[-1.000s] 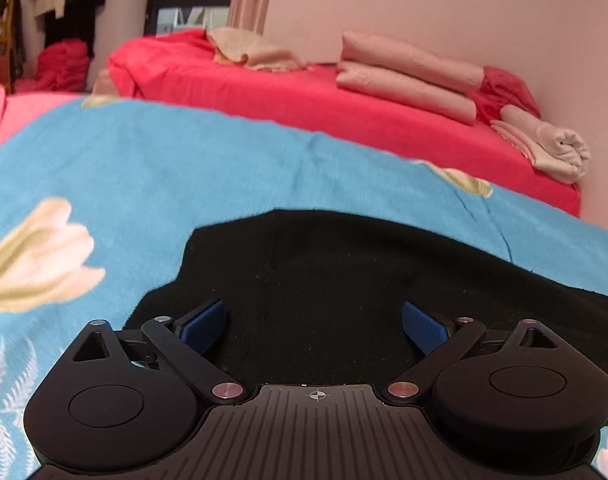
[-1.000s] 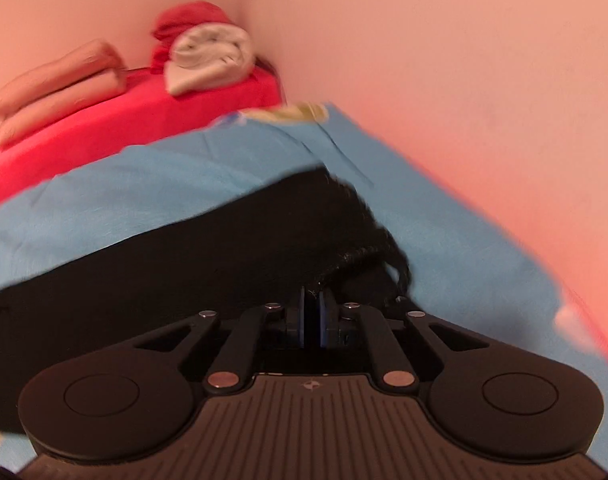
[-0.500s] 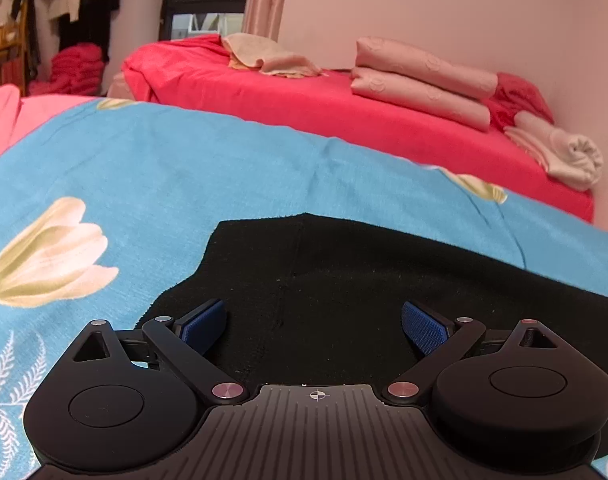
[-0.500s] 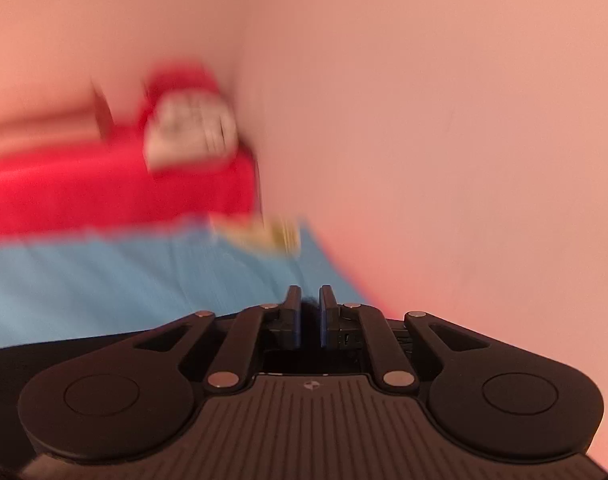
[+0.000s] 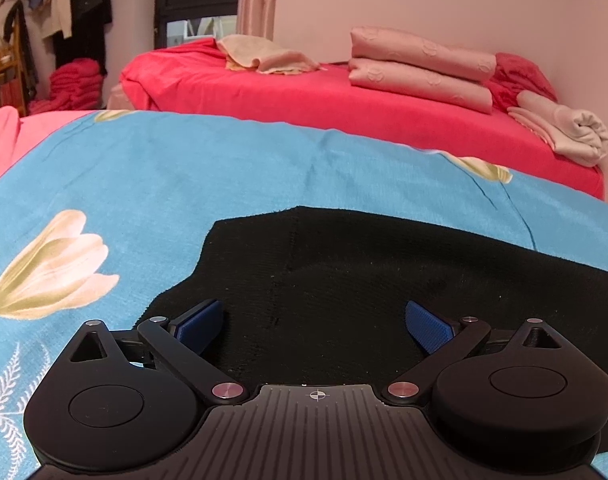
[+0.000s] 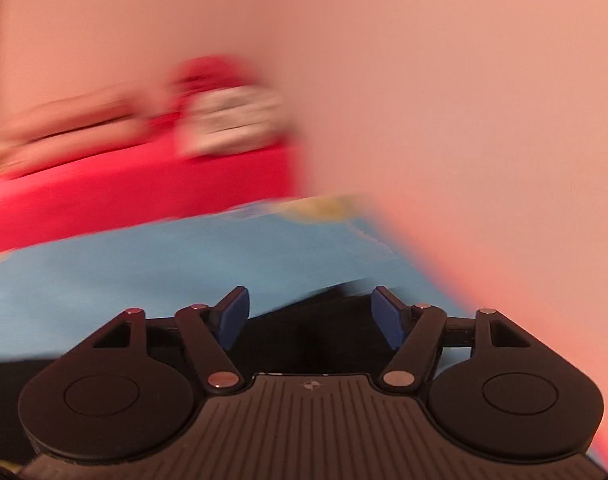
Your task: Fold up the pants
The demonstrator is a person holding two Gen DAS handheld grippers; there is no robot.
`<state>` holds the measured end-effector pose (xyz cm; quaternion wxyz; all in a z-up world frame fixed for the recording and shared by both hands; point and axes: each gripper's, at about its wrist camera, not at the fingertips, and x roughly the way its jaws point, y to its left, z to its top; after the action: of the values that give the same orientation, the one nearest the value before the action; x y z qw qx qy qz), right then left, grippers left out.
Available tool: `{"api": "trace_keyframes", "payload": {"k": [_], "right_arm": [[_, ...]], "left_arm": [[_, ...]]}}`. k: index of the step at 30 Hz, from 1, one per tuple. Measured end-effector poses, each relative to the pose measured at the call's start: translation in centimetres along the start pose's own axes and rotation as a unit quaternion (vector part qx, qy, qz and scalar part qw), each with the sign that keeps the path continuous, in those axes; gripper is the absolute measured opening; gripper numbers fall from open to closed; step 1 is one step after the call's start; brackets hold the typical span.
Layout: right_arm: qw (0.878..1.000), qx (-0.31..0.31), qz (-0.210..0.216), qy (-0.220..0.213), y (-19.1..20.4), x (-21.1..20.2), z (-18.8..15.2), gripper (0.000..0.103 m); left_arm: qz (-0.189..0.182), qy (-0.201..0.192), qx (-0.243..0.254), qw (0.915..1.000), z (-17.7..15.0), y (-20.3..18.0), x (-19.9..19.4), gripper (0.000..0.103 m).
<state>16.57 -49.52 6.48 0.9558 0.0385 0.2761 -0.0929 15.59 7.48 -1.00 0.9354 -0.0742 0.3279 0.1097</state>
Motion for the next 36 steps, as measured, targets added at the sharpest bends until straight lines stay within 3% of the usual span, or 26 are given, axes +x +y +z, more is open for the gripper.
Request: {"api": "trace_keyframes", "payload": {"k": [2, 3, 5, 8, 10, 12, 15, 17, 19, 20, 21, 23, 24, 25, 27, 29, 30, 31, 32, 33, 34, 36], "right_arm": [[0.989, -0.036, 0.138, 0.030, 4.7, -2.2, -0.9, 0.078], [0.974, -0.066, 0.214, 0.043, 7.4, -3.6, -1.7, 0.079], [0.926, -0.137, 0.346, 0.070, 13.0, -6.5, -3.7, 0.080], [0.859, -0.226, 0.445, 0.112, 20.4, -9.1, -7.7, 0.076], [0.835, -0.264, 0.468, 0.118, 23.9, -9.4, -9.5, 0.076], [0.833, -0.285, 0.462, 0.110, 26.4, -8.6, -10.0, 0.076], [0.850, -0.281, 0.436, 0.100, 28.0, -6.6, -9.7, 0.076], [0.854, -0.251, 0.445, 0.099, 27.9, -5.3, -9.3, 0.077], [0.855, -0.205, 0.462, 0.111, 27.7, -4.0, -9.3, 0.081], [0.851, -0.181, 0.478, 0.123, 27.6, -3.1, -9.2, 0.082], [0.835, -0.157, 0.508, 0.141, 27.5, -2.3, -9.3, 0.082], [0.767, -0.134, 0.596, 0.196, 28.1, -1.8, -9.7, 0.092], [0.752, -0.144, 0.614, 0.189, 28.2, -2.1, -9.7, 0.092], [0.751, -0.157, 0.616, 0.176, 28.2, -2.2, -9.6, 0.092], [0.768, -0.139, 0.601, 0.169, 28.2, -0.9, -8.8, 0.090], [0.791, -0.063, 0.580, 0.185, 27.4, 0.8, -8.1, 0.087], [0.790, -0.029, 0.580, 0.198, 27.1, 1.6, -8.2, 0.088], [0.782, -0.014, 0.589, 0.205, 27.3, 1.8, -8.1, 0.088], [0.761, -0.025, 0.611, 0.214, 27.9, 1.5, -8.1, 0.088], [0.724, -0.048, 0.645, 0.239, 28.7, 1.1, -8.4, 0.094], [0.704, -0.077, 0.661, 0.248, 29.3, 0.2, -8.9, 0.097], [0.729, -0.146, 0.636, 0.207, 30.1, -1.3, -9.2, 0.095]], "left_arm": [[-0.002, 0.000, -0.002, 1.0000, 0.0, 0.1, 0.0, 0.103], [-0.003, 0.000, -0.003, 1.0000, 0.0, 0.1, -0.1, 0.103], [-0.003, -0.001, -0.004, 1.0000, 0.3, 0.2, -0.2, 0.103], [-0.008, -0.004, 0.000, 1.0000, 0.8, 0.1, -1.5, 0.103], [-0.030, -0.014, 0.002, 0.9994, 1.4, -0.2, -2.4, 0.103], [-0.047, -0.014, 0.002, 0.9988, 2.0, -0.6, -2.3, 0.103], [-0.037, -0.003, 0.011, 0.9993, 1.9, -1.2, -0.3, 0.103], [-0.016, 0.017, 0.014, 0.9996, 1.0, -1.0, 1.6, 0.103], [-0.022, 0.007, 0.002, 0.9997, 1.2, -0.7, 1.4, 0.103], [-0.013, 0.002, 0.001, 0.9999, 1.2, -0.6, 1.2, 0.103], [-0.008, 0.011, 0.003, 0.9999, 1.1, -0.6, 1.5, 0.103], [-0.009, 0.011, 0.004, 0.9999, 1.1, -0.5, 1.4, 0.103], [-0.009, 0.011, 0.003, 0.9999, 1.0, -0.5, 1.4, 0.103], [-0.009, 0.010, 0.003, 0.9999, 1.0, -0.5, 1.4, 0.103], [-0.009, 0.010, 0.004, 0.9999, 1.0, -0.5, 1.4, 0.103], [-0.008, 0.009, 0.004, 0.9999, 1.0, -0.5, 1.4, 0.103], [-0.008, 0.009, 0.004, 0.9999, 1.1, -0.6, 1.4, 0.103], [-0.009, 0.009, 0.004, 0.9999, 1.1, -0.6, 1.4, 0.103], [-0.009, 0.009, 0.004, 0.9999, 1.1, -0.6, 1.4, 0.103], [-0.009, 0.009, 0.004, 0.9999, 1.0, -0.6, 1.4, 0.103], [-0.010, 0.009, 0.004, 0.9999, 1.0, -0.6, 1.4, 0.103], [-0.009, 0.009, 0.005, 0.9999, 1.1, -0.6, 1.4, 0.103]]}}
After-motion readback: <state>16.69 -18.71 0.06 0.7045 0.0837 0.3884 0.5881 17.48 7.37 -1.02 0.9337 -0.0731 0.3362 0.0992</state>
